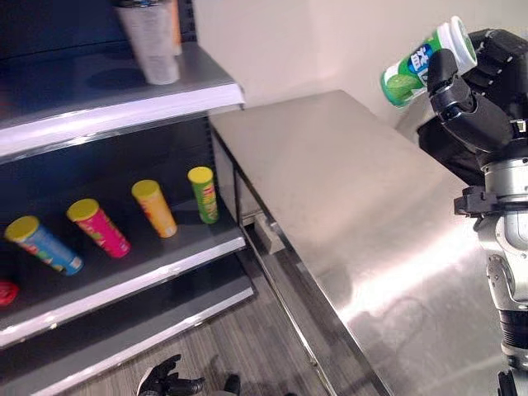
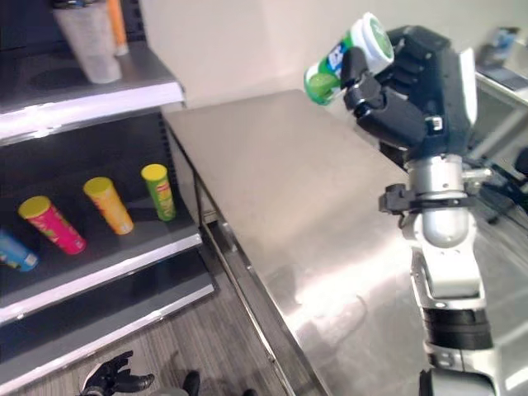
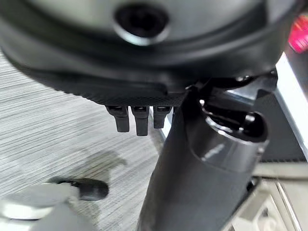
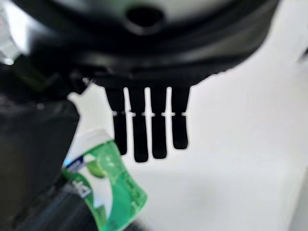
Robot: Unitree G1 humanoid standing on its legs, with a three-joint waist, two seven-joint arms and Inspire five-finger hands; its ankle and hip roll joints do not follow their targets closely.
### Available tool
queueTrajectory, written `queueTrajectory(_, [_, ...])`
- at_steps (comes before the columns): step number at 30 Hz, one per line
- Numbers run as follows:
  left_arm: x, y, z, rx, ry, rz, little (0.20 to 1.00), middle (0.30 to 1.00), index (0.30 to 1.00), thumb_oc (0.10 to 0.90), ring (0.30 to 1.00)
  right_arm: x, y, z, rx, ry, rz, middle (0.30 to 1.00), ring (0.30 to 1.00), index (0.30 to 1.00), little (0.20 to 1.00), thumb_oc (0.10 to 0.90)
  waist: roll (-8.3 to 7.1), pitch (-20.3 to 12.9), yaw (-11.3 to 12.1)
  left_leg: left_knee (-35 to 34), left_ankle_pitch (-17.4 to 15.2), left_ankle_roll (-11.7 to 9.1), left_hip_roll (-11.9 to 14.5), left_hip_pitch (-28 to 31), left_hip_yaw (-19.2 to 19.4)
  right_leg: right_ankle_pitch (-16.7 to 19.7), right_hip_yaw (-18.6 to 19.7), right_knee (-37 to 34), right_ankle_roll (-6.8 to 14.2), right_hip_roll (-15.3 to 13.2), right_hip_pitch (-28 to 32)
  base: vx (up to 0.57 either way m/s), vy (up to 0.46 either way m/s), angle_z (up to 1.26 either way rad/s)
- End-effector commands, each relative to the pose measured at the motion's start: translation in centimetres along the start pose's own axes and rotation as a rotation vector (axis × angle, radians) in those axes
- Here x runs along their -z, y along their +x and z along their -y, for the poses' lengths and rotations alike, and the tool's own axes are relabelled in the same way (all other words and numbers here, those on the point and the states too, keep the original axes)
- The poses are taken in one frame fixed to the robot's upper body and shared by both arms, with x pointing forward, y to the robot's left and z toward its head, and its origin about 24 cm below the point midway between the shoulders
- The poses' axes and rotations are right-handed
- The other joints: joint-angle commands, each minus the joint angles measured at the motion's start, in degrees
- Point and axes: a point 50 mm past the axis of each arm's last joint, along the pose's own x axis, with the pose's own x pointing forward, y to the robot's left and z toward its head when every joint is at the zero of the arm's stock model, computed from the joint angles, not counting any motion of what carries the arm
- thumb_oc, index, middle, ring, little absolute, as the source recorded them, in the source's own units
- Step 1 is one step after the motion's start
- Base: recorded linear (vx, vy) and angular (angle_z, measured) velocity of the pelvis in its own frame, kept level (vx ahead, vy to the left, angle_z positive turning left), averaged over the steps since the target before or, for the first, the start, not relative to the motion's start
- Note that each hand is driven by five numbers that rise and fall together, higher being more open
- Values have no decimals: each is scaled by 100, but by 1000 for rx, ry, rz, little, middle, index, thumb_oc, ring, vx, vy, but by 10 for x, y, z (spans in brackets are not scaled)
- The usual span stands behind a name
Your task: Put the goods on the table back onto the shelves and tidy them up.
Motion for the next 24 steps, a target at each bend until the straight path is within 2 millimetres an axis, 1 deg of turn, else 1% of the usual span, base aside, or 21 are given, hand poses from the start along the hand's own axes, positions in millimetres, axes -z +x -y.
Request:
queueTrajectory(1, [-23, 5, -12, 8, 95, 75, 900, 900, 900, 800, 900, -56, 22, 25, 37, -11, 280, 300, 300, 300, 300, 400, 69, -285, 98, 238, 372, -780, 1139, -581, 183, -576, -355, 38, 586, -447, 115, -201, -48, 50])
queueTrajectory(2, [-26, 5, -12, 9, 100, 87, 900, 900, 900, 800, 900, -61, 23, 27, 43, -13, 300, 300, 300, 300, 300, 400, 46, -210, 75, 354, 392, -768, 1191, -704, 445, -577, -492, 38, 583, -479, 115, -200, -14, 48])
queueTrajectory(3, [-29, 6, -11, 11, 107, 95, 900, 900, 900, 800, 900, -62, 23, 28, 43, -23, 301, 300, 300, 300, 300, 400, 3, -167, -15, 520, 381, -670, 1311, -776, 903, -551, -632, 54, 574, -544, 91, -160, -7, 117])
queueTrajectory(4, [-32, 6, -12, 8, 109, 105, 900, 900, 900, 800, 900, -63, 24, 26, 35, -28, 303, 300, 300, 300, 300, 400, -46, -148, -77, 787, 177, -611, 1491, -733, 1339, -601, -638, 64, 582, -587, 86, -221, 73, 153])
queueTrajectory(5, [-35, 5, -14, 8, 119, 117, 900, 900, 900, 800, 900, -61, 24, 21, 28, -3, 298, 300, 300, 300, 300, 400, -42, -129, -56, 1195, -71, -595, 1609, -557, 1498, -473, -752, 85, 583, -724, -6, -177, 84, 144])
queueTrajectory(6, [-35, 5, -14, 8, 119, 116, 900, 900, 900, 800, 900, -60, 24, 21, 26, -2, 295, 300, 300, 300, 300, 400, -34, -124, -82, 1277, -112, -599, 1623, -551, 1467, -463, -780, 90, 593, -736, 7, -191, 168, 69])
queueTrajectory(7, [-35, 6, -14, 4, 123, 119, 900, 900, 900, 800, 900, -60, 23, 19, 16, 2, 292, 300, 300, 300, 300, 400, 7, -157, -143, 1348, -124, -635, 1709, -418, 1491, -423, -876, 144, 619, -836, -21, -116, 196, 39])
queueTrajectory(8, [-37, 6, -15, 2, 131, 126, 900, 900, 900, 800, 900, -58, 24, 17, 6, 4, 284, 300, 300, 300, 300, 400, 46, -202, -190, 1354, -161, -673, 1797, -265, 1584, -379, -983, 183, 652, -945, -73, -109, 241, 55])
queueTrajectory(9, [-37, 5, -15, 5, 134, 128, 900, 900, 900, 800, 900, -56, 24, 16, -6, 3, 266, 300, 300, 300, 300, 400, 103, -249, -251, 1258, -164, -702, 1827, -143, 1621, -334, -1039, 229, 690, -1023, -113, -78, 235, 65])
queueTrajectory(10, [-34, 5, -13, 12, 142, 116, 900, 900, 900, 800, 900, -55, 23, 14, -19, 11, 261, 300, 300, 300, 300, 400, 172, -330, -326, 1075, -225, -695, 1799, -22, 1754, -269, -1113, 257, 731, -1082, -139, -22, 247, 68])
queueTrajectory(11, [-33, 5, -12, 17, 155, 112, 900, 900, 900, 800, 900, -55, 22, 14, -28, 13, 254, 300, 300, 300, 300, 400, 240, -401, -357, 871, -276, -668, 1719, 53, 1848, -171, -1151, 267, 789, -1170, -167, 3, 270, 71])
queueTrajectory(12, [-32, 5, -11, 21, 168, 108, 900, 900, 900, 800, 900, -54, 22, 12, -39, 19, 252, 300, 300, 300, 300, 400, 268, -463, -352, 726, -290, -658, 1636, 95, 1889, -80, -1187, 293, 837, -1274, -186, 12, 407, 76])
queueTrajectory(13, [-32, 5, -11, 26, 197, 109, 900, 900, 900, 800, 900, -52, 21, 10, -41, 27, 244, 300, 300, 300, 300, 400, 303, -550, -338, 427, -318, -578, 1440, 184, 1925, 74, -1279, 355, 962, -1514, -209, 7, 412, 79])
queueTrajectory(15, [-33, 5, -11, 21, 211, 109, 900, 900, 900, 800, 900, -51, 21, 6, -46, 33, 243, 300, 300, 300, 300, 400, 296, -578, -314, 227, -372, -488, 1216, 237, 1916, 246, -1316, 447, 1077, -1753, -291, -23, 397, 68])
queueTrajectory(16, [-33, 6, -14, 7, 214, 111, 900, 900, 900, 800, 900, -52, 22, 3, -45, 51, 252, 300, 300, 300, 300, 400, 238, -588, -249, 87, -453, -347, 927, 251, 1877, 449, -1318, 552, 1222, -2049, -363, -16, 351, 34])
queueTrajectory(18, [-31, 6, -15, 1, 217, 104, 900, 900, 900, 800, 900, -52, 23, 1, -43, 64, 256, 300, 300, 300, 300, 400, 177, -606, -221, 64, -555, -217, 687, 254, 1857, 574, -1265, 588, 1321, -2247, -390, 6, 287, 16])
queueTrajectory(20, [-25, 5, -17, -5, 223, 84, 900, 900, 900, 800, 900, -53, 24, -3, -47, 75, 263, 300, 300, 300, 300, 400, 137, -617, -164, 54, -635, -118, 498, 253, 1833, 687, -1280, 621, 1385, -2399, -395, 2, 194, 12])
queueTrajectory(21, [-25, 5, -17, -5, 223, 84, 900, 900, 900, 800, 900, -53, 24, -3, -47, 75, 263, 300, 300, 300, 300, 400, 137, -617, -164, 54, -635, -118, 498, 253, 1833, 687, -1280, 621, 1385, -2399, -395, -6, 192, 3])
queueTrajectory(22, [-22, 4, -21, -18, 223, 71, 900, 900, 900, 800, 900, -52, 24, -7, -56, 84, 264, 300, 300, 300, 300, 400, 102, -620, -128, 49, -701, -32, 356, 262, 1844, 728, -1283, 710, 1414, -2514, -431, -2, 175, 2])
queueTrajectory(24, [-21, 4, -23, -28, 219, 65, 900, 900, 900, 800, 900, -52, 24, -11, -64, 97, 265, 300, 300, 300, 300, 400, 97, -576, -112, 42, -718, 33, 277, 278, 1821, 700, -1187, 982, 1407, -2553, -499, 2, 168, -8])
